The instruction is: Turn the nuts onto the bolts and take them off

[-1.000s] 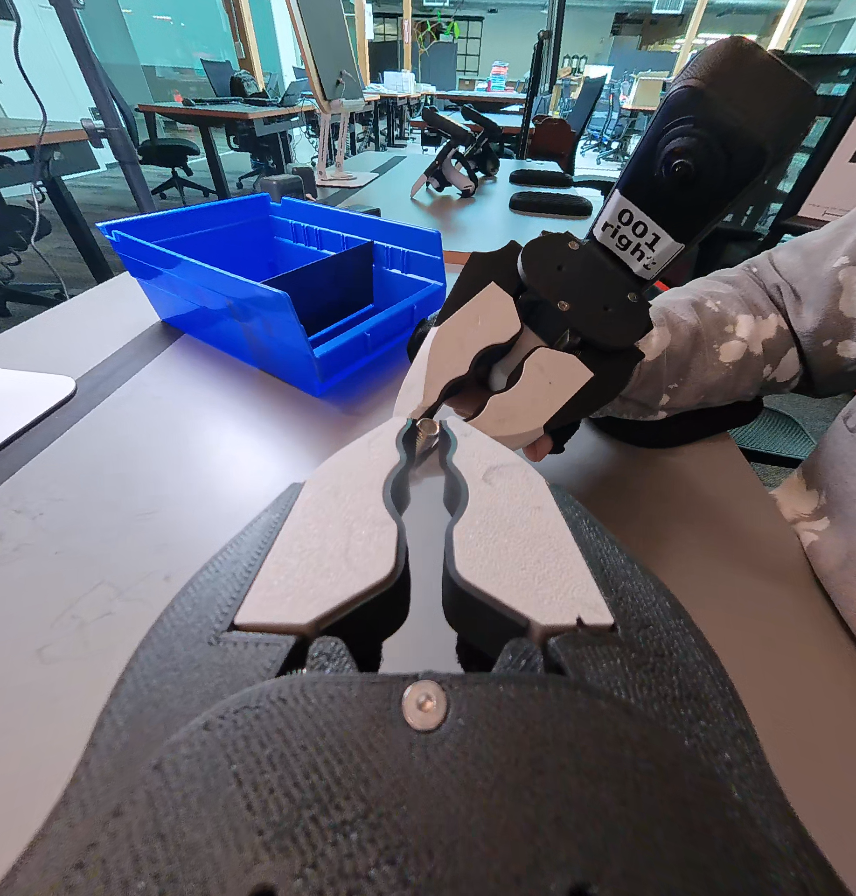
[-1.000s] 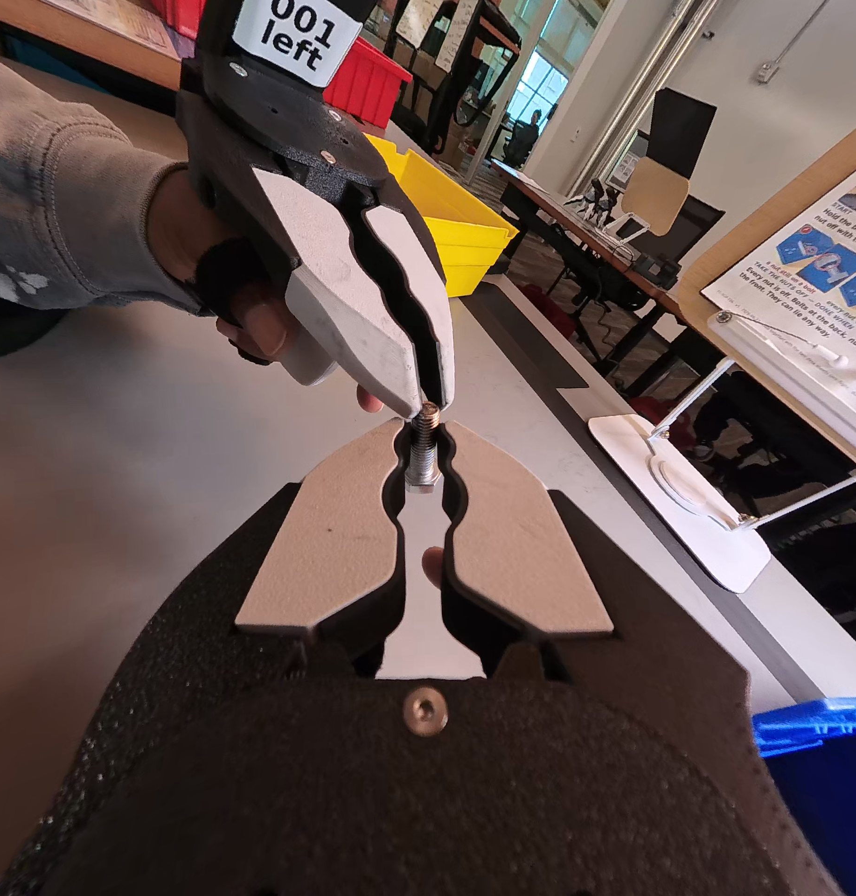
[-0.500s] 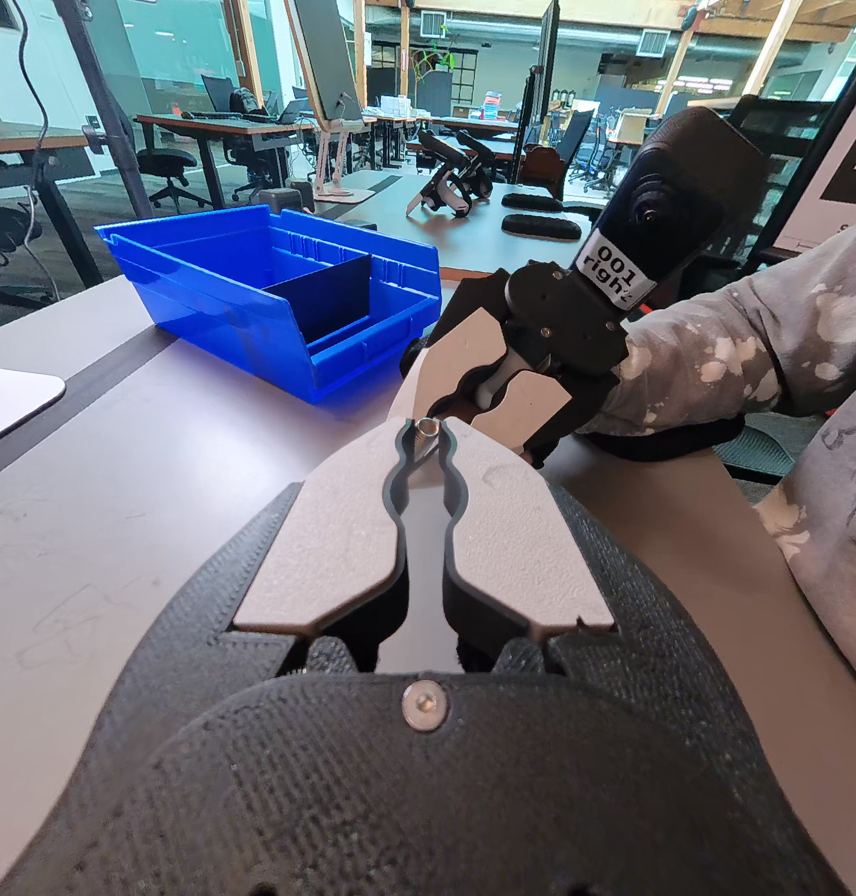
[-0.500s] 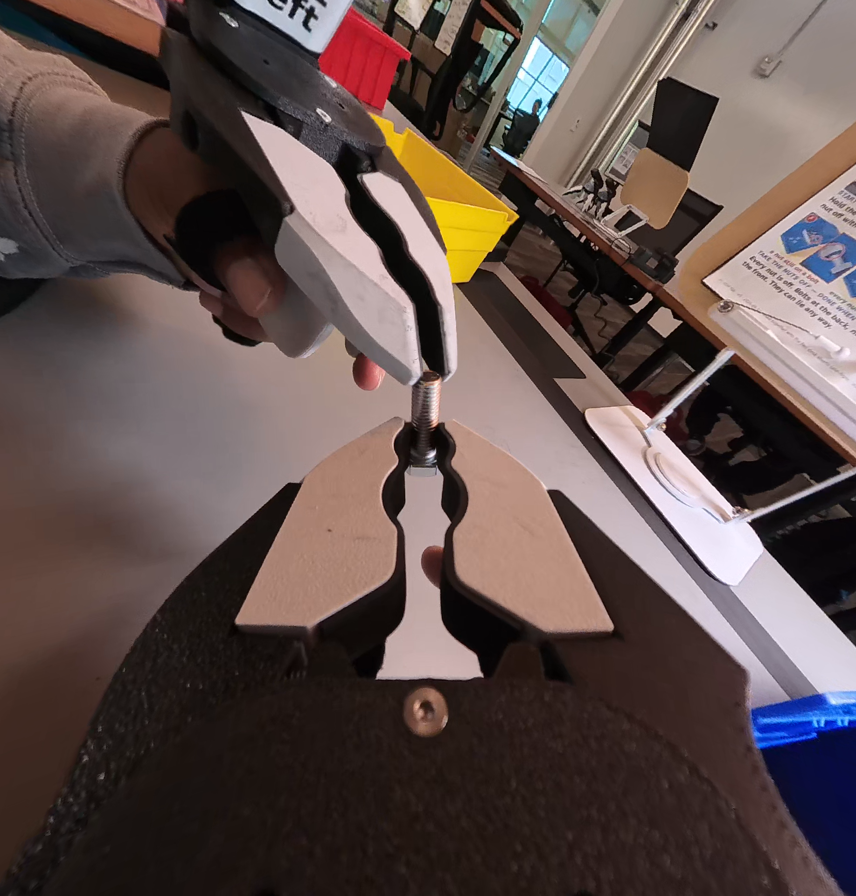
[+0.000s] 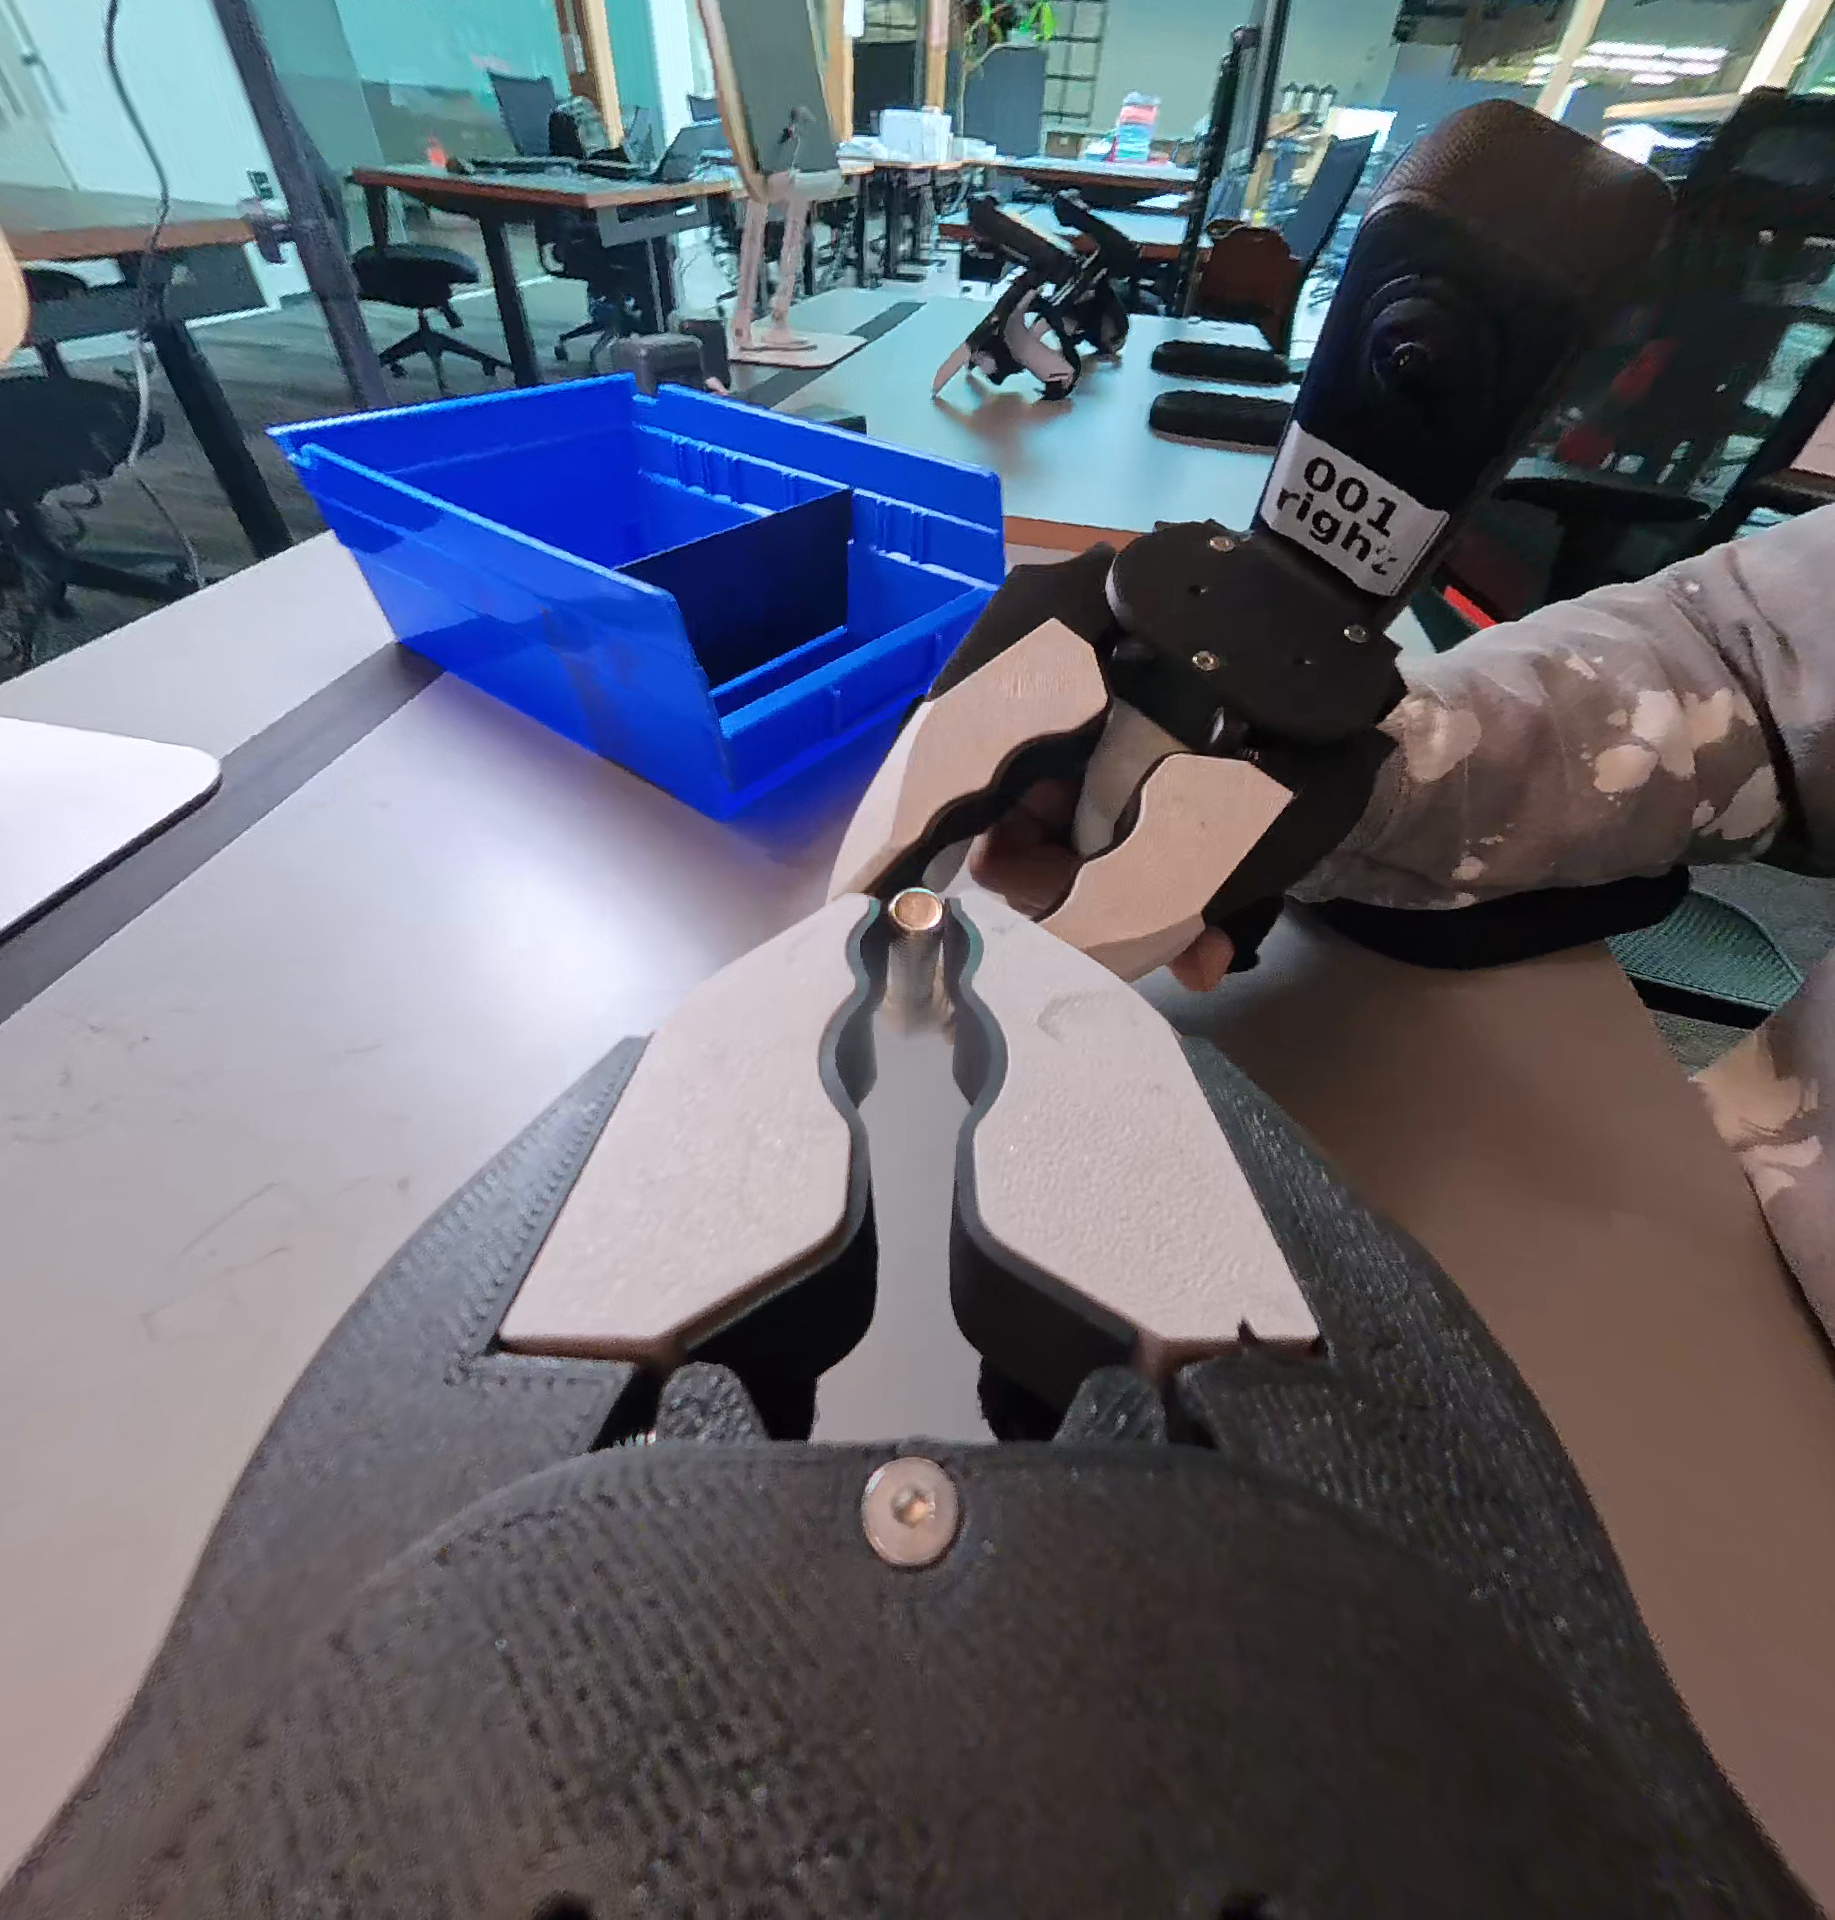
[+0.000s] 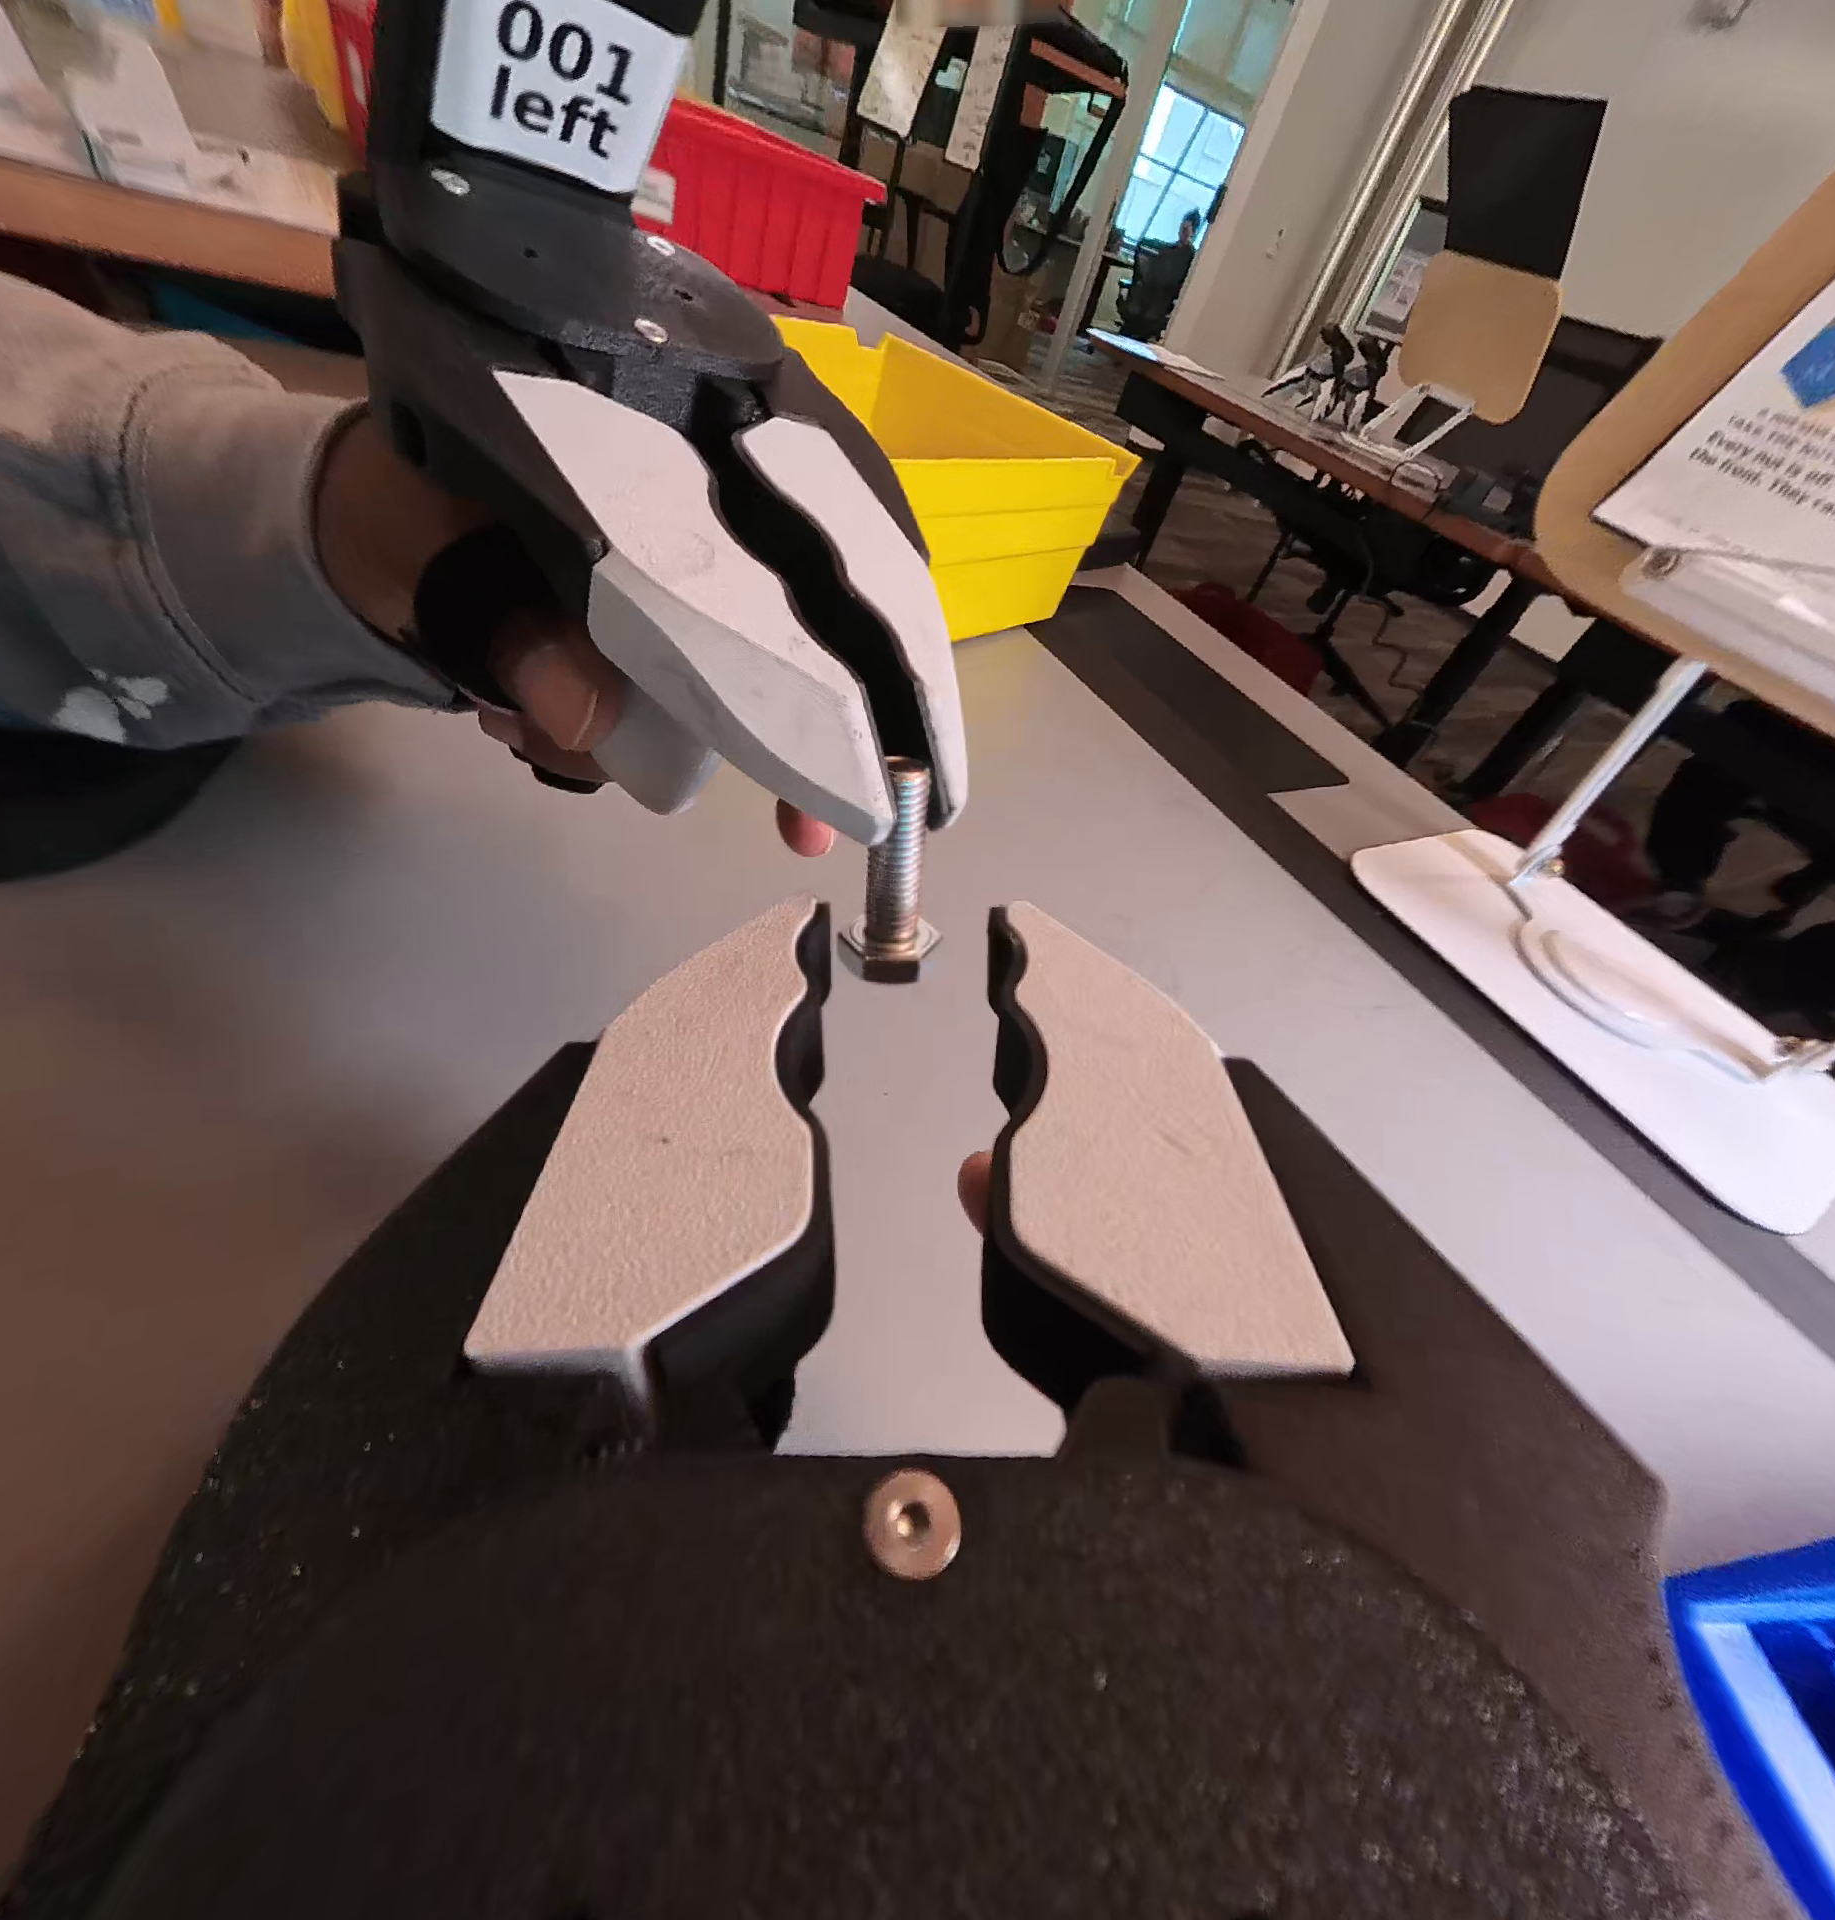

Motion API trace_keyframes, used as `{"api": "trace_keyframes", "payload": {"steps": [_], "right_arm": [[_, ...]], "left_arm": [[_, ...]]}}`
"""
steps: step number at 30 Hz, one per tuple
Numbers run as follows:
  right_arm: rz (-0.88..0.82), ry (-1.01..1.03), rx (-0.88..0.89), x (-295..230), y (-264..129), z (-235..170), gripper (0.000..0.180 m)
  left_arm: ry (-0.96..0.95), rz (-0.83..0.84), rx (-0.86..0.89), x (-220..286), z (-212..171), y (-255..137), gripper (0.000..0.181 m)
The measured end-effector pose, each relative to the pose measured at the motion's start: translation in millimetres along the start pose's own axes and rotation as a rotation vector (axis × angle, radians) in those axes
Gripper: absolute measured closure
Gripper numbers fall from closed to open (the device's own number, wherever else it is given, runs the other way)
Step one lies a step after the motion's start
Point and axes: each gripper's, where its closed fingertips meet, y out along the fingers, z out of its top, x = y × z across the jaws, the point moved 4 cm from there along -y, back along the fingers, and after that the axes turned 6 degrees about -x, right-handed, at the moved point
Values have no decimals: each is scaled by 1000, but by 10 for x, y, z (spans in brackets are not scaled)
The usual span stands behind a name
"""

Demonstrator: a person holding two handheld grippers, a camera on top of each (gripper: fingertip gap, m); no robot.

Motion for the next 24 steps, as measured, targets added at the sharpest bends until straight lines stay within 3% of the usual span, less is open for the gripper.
{"api": "trace_keyframes", "payload": {"steps": [11,24], "right_arm": [[51,93,-19,-41,110,-138,151],[245,53,37,-178,57,-146,157]], "left_arm": [[-44,34,-39,-37,-21,32,170],[45,-95,-92,131,-52,20,170]]}}
